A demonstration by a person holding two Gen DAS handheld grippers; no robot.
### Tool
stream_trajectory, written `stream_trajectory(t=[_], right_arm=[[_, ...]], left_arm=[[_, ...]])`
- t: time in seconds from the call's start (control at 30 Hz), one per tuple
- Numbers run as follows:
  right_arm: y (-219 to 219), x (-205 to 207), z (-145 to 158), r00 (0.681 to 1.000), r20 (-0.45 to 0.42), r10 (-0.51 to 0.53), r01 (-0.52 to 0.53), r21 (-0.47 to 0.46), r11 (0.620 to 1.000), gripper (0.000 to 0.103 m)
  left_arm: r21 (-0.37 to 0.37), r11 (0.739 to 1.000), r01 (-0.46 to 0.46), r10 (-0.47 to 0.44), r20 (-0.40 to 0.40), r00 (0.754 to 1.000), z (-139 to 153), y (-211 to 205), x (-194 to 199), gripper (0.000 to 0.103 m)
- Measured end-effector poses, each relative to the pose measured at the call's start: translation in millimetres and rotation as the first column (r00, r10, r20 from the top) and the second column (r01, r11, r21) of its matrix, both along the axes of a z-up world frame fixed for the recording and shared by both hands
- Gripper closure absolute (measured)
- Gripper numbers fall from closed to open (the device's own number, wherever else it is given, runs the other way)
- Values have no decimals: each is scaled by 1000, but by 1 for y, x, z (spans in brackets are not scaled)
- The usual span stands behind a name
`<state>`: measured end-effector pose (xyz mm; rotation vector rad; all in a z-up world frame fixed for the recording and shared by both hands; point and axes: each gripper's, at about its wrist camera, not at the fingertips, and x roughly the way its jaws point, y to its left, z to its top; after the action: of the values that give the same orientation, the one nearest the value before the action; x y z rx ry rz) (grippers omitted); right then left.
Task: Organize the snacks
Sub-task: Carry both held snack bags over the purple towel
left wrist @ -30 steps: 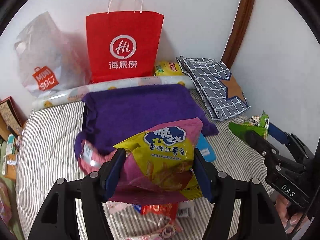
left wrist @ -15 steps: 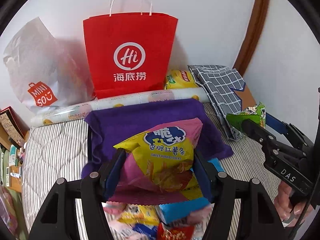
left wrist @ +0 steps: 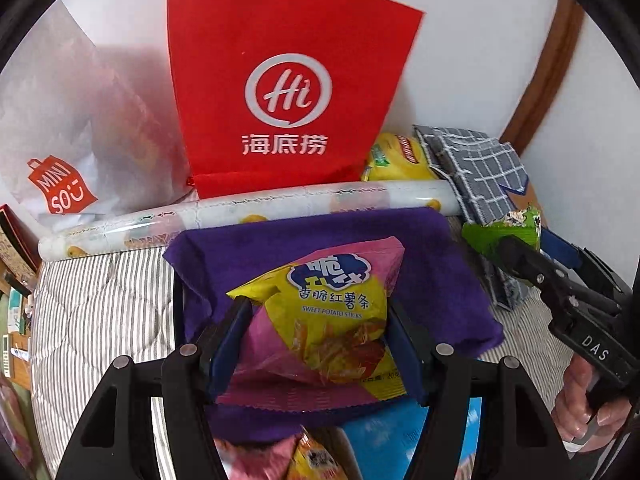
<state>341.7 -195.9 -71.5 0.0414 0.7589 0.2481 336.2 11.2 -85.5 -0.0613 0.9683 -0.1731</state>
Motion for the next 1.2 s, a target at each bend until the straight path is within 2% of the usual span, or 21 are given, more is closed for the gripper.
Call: stream_trajectory(t=[0.27,0.4,0.57,0.87,1.2], right_arm=[[11,47,-22,999,-41,36,-36,-18,999,32],[11,68,-39,996,-82,45,-45,0,999,32],[15,86,-64,990,-133,50,-54,-21,998,32],[26,94,-90,978,-189,84,-99,-69,993,32],[29,97,-105,969,-232,90,-111,-82,990,32]], left_arm=[[-3,1000,-20,20,-27,999,-19,11,34,38],[-13,999,-34,33,-54,998,-36,18,51,38],[-22,999,-49,46,-101,994,-60,25,67,38],[-11,999,-50,48,-149,988,-81,30,76,38],[35,998,-46,50,-130,990,-84,23,80,39]])
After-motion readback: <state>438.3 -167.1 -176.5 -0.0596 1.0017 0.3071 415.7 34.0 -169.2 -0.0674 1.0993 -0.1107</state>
